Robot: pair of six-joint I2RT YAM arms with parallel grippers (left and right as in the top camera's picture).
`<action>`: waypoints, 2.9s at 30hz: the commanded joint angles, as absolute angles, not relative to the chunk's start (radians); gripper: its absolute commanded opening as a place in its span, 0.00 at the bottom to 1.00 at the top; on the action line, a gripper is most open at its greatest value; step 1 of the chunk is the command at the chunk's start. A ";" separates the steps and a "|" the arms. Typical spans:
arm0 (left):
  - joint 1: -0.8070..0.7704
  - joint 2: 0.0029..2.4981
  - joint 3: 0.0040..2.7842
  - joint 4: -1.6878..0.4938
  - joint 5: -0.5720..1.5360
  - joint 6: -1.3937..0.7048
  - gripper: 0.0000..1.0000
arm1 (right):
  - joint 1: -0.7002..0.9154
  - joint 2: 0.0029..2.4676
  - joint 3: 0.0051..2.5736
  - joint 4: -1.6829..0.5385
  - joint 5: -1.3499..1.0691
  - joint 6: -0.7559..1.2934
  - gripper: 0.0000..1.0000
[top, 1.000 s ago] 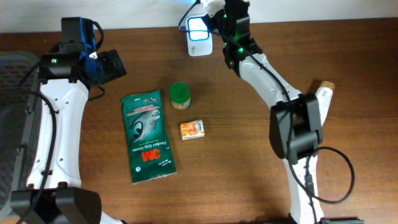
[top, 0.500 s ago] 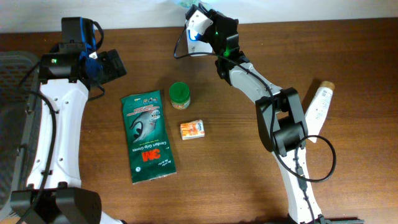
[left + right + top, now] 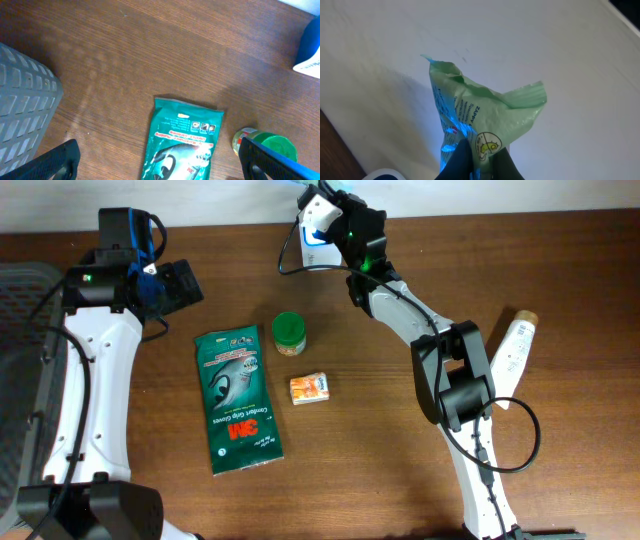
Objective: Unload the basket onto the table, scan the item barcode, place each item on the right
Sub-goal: 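Hold the packet's barcode in front of the scanner window, then move the packet to the table's right side and release it, then reach the right gripper to the orange Kleenex pack and grasp it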
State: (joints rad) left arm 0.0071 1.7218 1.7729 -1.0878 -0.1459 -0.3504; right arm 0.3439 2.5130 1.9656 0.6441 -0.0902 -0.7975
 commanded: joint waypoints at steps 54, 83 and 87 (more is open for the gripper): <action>0.010 1.719 1.783 -1.086 -0.143 -0.335 0.99 | -0.117 1.925 1.422 -0.917 -0.066 0.162 0.04; 0.010 1.719 1.783 -1.086 -0.143 -0.335 0.99 | 0.300 1.984 1.564 -0.901 -0.434 0.251 0.49; 0.010 1.719 1.783 -1.086 -0.143 -0.335 0.99 | 0.439 2.028 1.563 -0.809 -0.433 0.279 0.43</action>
